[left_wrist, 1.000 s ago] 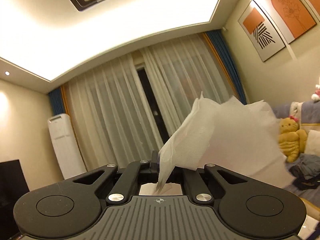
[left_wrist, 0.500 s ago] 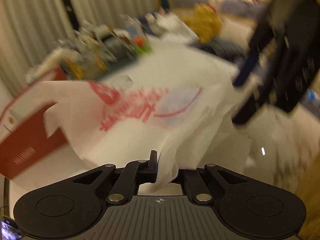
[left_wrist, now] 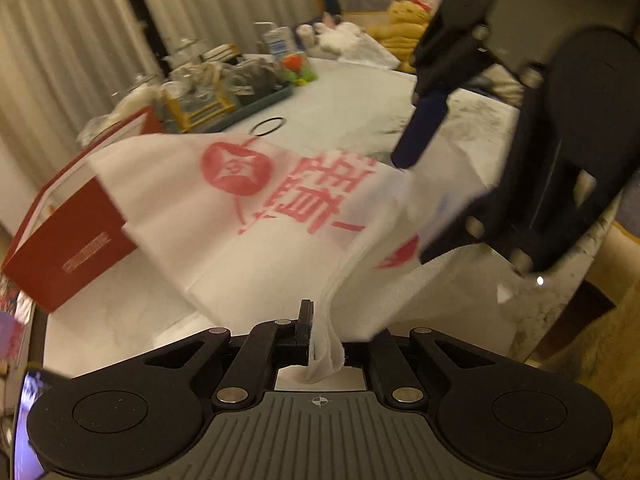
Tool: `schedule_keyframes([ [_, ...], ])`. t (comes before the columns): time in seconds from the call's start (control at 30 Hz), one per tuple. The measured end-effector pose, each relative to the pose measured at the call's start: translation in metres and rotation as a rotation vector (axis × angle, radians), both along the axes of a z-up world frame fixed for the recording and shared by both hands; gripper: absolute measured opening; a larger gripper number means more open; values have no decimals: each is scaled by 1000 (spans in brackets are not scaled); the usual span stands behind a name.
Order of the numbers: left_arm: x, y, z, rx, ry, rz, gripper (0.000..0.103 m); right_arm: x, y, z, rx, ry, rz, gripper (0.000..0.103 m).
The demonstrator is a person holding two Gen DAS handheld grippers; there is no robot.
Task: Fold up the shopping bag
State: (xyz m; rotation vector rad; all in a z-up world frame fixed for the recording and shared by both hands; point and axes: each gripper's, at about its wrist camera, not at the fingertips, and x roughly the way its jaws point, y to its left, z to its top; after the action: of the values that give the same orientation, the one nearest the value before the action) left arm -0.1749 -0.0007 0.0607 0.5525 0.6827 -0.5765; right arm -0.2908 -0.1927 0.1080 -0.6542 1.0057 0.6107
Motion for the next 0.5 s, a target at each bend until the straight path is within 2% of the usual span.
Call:
schedule_keyframes([
  [0.1,0,3,-4,11,-38,-15,3,-18,16,12,-9,-49,167,65],
  [0.13,0,3,-4,11,-46,-28,3,-21,20,18,11,-54,210,69],
  [0.23,2,3,-2,-19,-34,-53,3,-21,36,31,30,-93,283,73],
  [0.3,3,2,-2,-19,-48,-65,3,-15,44,27,-4,-100,314,72],
  [0.37,1,4,-1,-15,-49,-69,3,-5,51,11,-85,-60,346,58],
  [0.4,2,6,-1,-20,-43,-69,3,-1,53,2,-127,-39,358,36],
  [0.43,3,6,-1,-25,-36,-69,3,2,54,-3,-153,-17,365,5],
  [0.5,6,6,-1,-30,-29,-69,3,9,50,0,-127,22,351,1],
])
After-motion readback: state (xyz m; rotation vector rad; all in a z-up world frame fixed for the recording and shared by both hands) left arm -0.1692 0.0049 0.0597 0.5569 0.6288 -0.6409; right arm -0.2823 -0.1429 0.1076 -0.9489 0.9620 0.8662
